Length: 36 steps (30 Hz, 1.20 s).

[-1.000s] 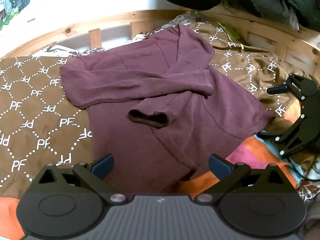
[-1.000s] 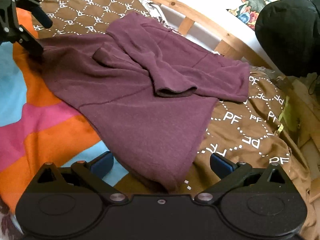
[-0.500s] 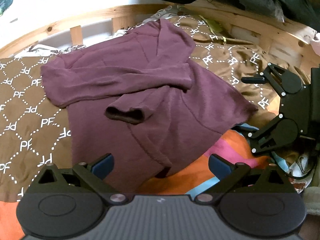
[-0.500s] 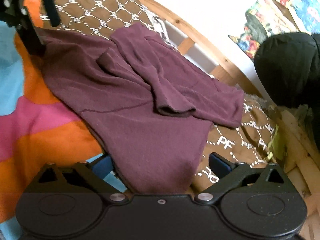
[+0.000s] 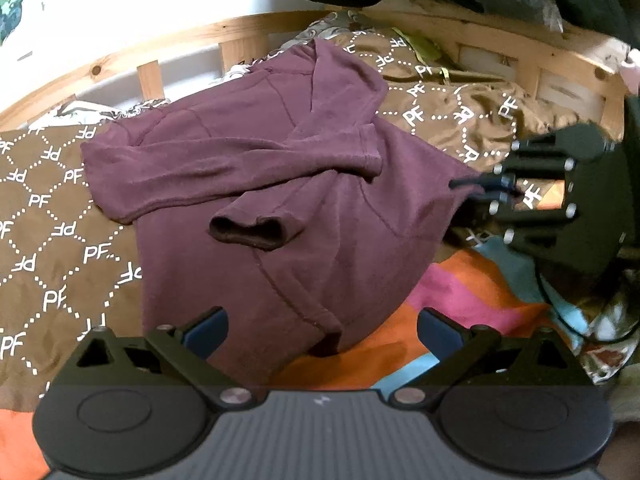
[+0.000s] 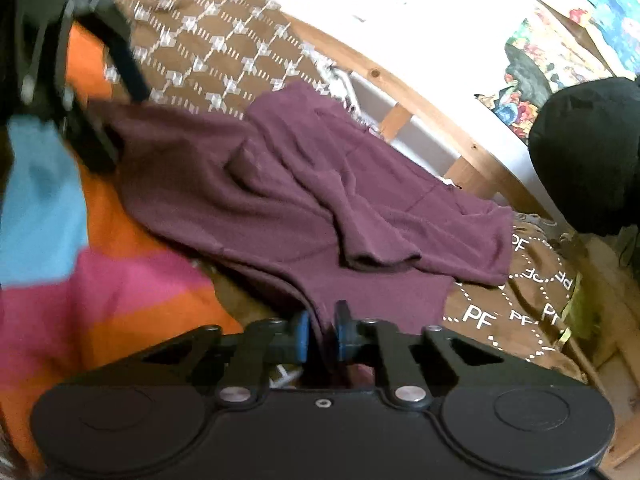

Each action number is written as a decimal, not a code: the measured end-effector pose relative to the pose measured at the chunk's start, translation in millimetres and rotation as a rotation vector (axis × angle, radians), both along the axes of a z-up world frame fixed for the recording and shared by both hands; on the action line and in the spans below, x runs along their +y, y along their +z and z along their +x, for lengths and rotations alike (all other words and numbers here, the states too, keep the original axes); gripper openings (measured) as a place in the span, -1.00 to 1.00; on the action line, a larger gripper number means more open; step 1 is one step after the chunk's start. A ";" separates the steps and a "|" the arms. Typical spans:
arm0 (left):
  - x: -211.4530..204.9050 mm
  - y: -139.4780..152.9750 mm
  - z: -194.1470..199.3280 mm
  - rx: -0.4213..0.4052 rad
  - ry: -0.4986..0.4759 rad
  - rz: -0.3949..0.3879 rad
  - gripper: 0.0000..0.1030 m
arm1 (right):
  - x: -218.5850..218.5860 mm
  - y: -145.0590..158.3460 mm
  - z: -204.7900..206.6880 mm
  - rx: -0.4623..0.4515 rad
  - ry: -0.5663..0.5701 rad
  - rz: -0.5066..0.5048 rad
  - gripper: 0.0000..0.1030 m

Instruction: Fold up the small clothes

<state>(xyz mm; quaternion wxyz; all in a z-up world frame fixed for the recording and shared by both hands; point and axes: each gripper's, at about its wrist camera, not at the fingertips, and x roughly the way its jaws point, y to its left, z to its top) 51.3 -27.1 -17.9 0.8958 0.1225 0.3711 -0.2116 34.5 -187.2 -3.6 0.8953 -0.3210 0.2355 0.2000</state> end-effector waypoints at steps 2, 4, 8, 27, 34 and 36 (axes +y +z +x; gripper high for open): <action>-6.4 -5.1 3.7 -0.015 0.014 0.056 0.99 | -4.8 8.2 7.5 0.023 -0.027 0.078 -0.86; -12.6 -10.8 9.9 -0.018 0.014 0.104 0.99 | -10.0 14.6 17.8 0.052 -0.067 0.152 -0.88; -15.8 -16.1 23.5 0.021 0.002 0.114 0.99 | -26.2 22.0 48.7 0.129 -0.154 0.310 -0.88; -0.7 -32.8 28.9 -0.039 0.097 0.323 0.87 | -76.9 2.3 116.5 0.306 -0.339 0.569 -0.87; 8.9 -27.5 31.8 -0.038 0.095 0.298 0.64 | -78.6 1.3 115.9 0.313 -0.346 0.565 -0.76; 12.3 -20.6 34.1 -0.045 0.082 0.265 0.22 | -79.9 0.9 116.3 0.316 -0.349 0.566 -0.74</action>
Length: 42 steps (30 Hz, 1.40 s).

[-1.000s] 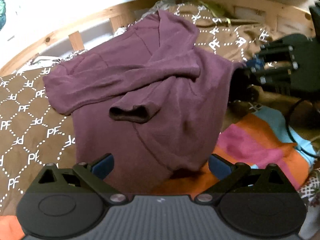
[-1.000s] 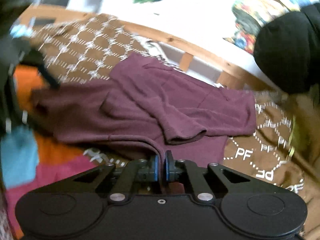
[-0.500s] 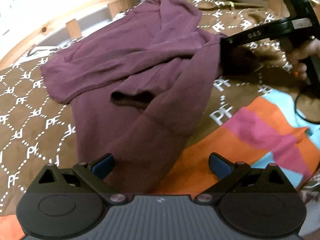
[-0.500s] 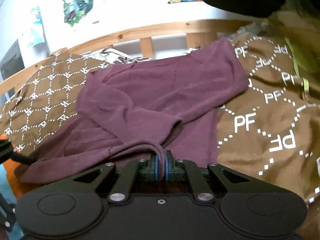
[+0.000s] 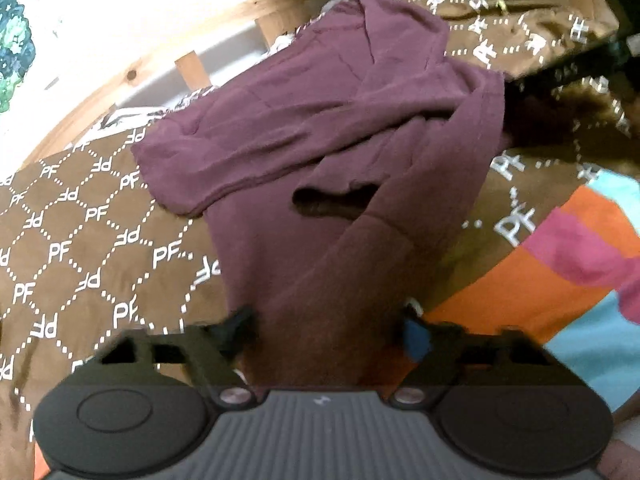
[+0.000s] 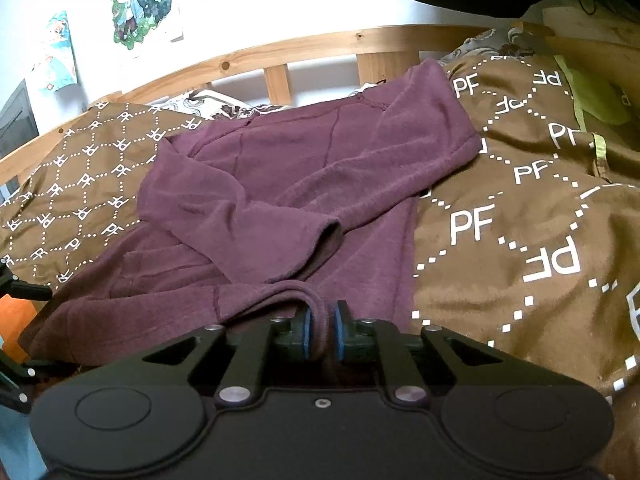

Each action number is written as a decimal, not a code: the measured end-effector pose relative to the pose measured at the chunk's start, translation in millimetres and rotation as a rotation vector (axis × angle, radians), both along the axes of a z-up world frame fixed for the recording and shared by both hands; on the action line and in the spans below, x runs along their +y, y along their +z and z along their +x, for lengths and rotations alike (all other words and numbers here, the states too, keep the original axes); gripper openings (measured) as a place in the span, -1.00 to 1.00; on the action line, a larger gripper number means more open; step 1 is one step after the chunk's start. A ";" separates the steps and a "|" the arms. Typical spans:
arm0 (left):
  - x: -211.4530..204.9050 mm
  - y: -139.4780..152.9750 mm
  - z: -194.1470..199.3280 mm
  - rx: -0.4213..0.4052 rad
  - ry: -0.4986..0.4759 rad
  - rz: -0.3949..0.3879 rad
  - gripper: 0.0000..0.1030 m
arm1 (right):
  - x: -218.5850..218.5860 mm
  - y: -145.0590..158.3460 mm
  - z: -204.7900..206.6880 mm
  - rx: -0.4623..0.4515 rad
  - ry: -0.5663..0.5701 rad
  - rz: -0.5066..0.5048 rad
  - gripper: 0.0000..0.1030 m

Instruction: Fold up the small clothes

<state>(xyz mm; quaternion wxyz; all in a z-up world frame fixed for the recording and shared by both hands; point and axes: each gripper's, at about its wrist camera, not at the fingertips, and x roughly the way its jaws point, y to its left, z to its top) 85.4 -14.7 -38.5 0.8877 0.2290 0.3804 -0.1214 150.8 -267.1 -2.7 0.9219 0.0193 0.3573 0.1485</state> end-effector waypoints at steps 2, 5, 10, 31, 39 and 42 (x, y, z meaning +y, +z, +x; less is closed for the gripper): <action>5.7 11.6 4.0 -0.025 0.011 -0.061 -0.43 | -2.0 -0.5 0.6 0.004 -0.005 0.007 -0.66; 16.8 33.0 17.5 -0.074 0.057 -0.156 -0.52 | -2.9 -1.2 0.5 0.005 -0.006 0.011 -0.64; 22.8 44.4 58.9 -0.026 0.095 -0.185 -0.56 | -0.1 0.7 -0.9 -0.015 0.005 -0.013 -0.64; 112.8 63.9 133.3 0.068 0.284 -0.448 0.66 | -1.1 1.9 -4.4 -0.104 -0.005 -0.018 -0.63; 106.3 24.0 132.1 0.159 0.277 -0.477 0.53 | -2.6 3.7 -5.9 -0.098 0.027 -0.026 -0.21; 99.1 17.2 139.9 0.171 0.288 -0.490 0.32 | 0.4 4.4 -10.6 -0.097 0.057 -0.054 -0.02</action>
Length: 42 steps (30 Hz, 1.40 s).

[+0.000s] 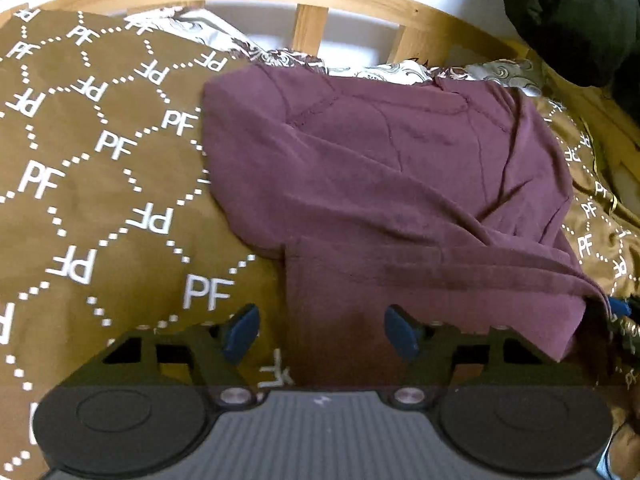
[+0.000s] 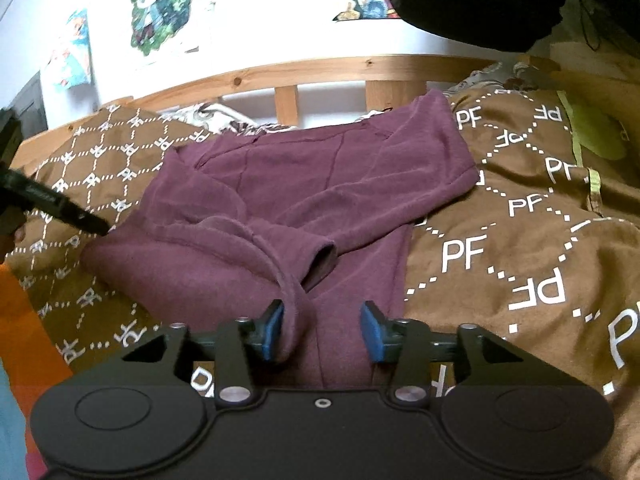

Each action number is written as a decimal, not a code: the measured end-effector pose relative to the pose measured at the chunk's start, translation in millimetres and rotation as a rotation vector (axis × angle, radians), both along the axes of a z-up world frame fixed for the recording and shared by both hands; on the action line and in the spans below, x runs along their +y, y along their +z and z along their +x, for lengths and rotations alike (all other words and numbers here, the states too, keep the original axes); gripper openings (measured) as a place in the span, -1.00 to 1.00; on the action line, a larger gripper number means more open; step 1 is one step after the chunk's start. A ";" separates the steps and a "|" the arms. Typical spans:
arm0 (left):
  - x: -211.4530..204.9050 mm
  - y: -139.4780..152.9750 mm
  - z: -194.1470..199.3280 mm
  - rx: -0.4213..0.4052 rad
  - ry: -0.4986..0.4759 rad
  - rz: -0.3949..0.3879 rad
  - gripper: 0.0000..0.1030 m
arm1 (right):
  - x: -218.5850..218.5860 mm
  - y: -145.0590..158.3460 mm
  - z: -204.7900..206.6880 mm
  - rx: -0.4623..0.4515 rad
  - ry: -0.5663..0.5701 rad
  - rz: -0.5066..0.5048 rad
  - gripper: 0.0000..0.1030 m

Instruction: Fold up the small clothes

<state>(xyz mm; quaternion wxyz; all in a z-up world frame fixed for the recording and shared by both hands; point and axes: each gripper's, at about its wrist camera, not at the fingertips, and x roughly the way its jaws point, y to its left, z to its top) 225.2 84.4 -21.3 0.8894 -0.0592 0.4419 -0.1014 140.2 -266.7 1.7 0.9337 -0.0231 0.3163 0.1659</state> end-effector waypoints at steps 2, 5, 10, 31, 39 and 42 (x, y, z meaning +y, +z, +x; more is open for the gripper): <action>-2.4 -2.2 5.5 0.001 0.013 -0.008 -0.01 | 2.8 -0.5 -3.7 0.010 0.025 -0.026 0.21; -3.9 -4.2 5.6 -0.035 0.042 -0.012 -0.58 | 11.4 -3.1 -13.3 0.001 0.045 -0.108 0.26; -6.1 0.5 -18.0 -0.154 0.077 -0.036 -0.88 | 24.8 -5.0 -32.3 -0.022 0.054 -0.238 0.30; 14.7 45.3 -128.8 -0.395 0.249 -0.135 -0.92 | 58.3 9.5 -81.3 -0.190 0.096 -0.555 -0.89; 30.7 62.4 -194.7 -0.451 0.359 -0.235 -0.93 | 49.9 59.8 -134.5 -0.244 0.123 -0.575 -0.91; 39.9 70.2 -218.5 -0.463 0.379 -0.261 -0.93 | 55.5 79.9 -153.0 -0.274 0.172 -0.612 -0.92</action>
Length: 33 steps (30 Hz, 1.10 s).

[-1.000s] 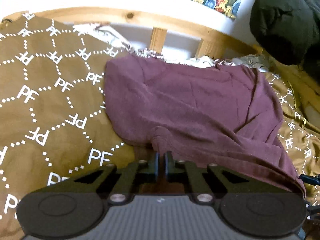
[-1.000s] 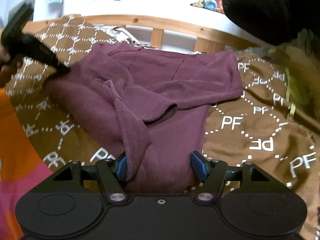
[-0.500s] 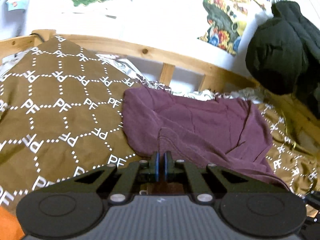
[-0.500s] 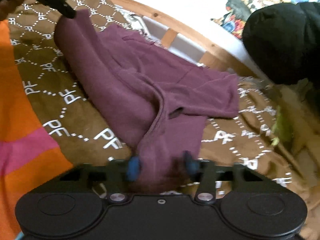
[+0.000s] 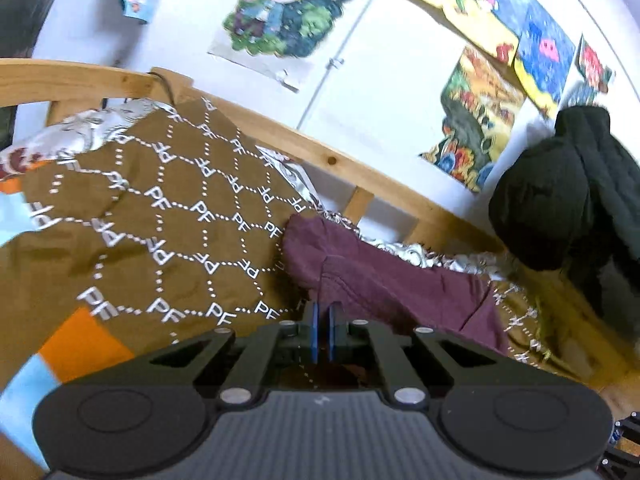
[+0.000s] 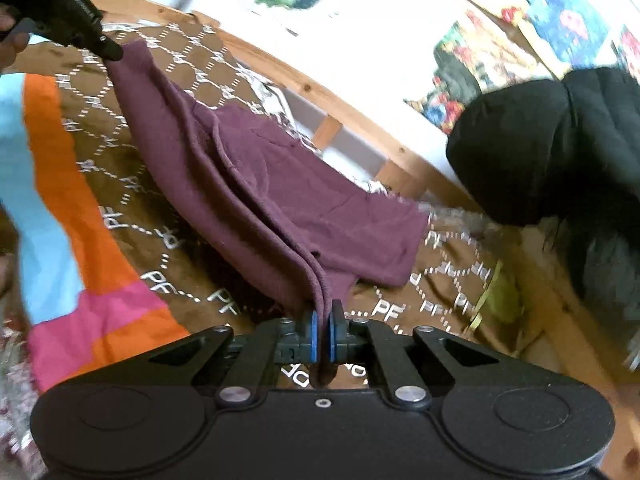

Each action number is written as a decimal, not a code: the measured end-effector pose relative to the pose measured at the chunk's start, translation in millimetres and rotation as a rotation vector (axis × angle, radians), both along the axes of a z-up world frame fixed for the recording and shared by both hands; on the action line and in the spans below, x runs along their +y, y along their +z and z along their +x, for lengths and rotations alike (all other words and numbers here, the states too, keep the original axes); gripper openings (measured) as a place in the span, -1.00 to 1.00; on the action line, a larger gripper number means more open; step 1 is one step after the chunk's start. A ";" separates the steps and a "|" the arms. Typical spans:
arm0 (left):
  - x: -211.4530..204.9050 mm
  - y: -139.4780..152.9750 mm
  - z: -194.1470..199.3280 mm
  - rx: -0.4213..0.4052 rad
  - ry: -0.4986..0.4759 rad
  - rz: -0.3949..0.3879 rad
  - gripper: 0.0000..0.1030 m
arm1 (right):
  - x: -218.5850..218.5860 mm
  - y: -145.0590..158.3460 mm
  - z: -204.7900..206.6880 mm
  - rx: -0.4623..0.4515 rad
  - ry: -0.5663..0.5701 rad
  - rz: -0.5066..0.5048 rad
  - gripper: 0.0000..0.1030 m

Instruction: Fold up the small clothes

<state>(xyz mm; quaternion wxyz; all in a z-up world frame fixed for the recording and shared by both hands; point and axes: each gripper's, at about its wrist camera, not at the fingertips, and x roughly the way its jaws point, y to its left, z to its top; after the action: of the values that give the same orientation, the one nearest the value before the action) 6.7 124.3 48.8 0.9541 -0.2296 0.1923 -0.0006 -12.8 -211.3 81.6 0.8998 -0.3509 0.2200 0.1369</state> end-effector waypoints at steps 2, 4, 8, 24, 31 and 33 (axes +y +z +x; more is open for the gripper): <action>3.6 3.8 -17.3 0.001 -0.007 0.003 -0.93 | 1.3 15.3 -12.6 0.005 0.028 -0.018 -0.92; 4.5 7.5 -38.5 0.004 -0.015 0.016 -0.93 | 0.1 29.1 -27.1 0.024 0.048 -0.026 -0.92; 6.3 13.2 -78.1 0.033 -0.010 -0.007 -0.93 | -4.7 56.3 -58.3 0.110 0.057 0.012 -0.92; 4.6 72.4 -1.2 -0.004 -0.028 0.070 -0.92 | 7.6 82.7 6.8 0.005 -0.028 0.165 -0.92; -11.1 82.6 87.9 -0.067 -0.038 0.207 -0.91 | 13.2 67.2 101.6 -0.060 -0.091 0.179 -0.91; -12.4 76.3 113.4 -0.068 -0.029 0.224 -0.91 | 14.4 56.6 128.8 -0.059 -0.109 0.185 -0.91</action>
<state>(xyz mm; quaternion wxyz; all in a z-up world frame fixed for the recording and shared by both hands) 120.2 111.9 125.1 0.9797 -0.1185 0.1618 -0.0007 116.0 -196.9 138.2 0.9406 -0.2577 0.1983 0.0972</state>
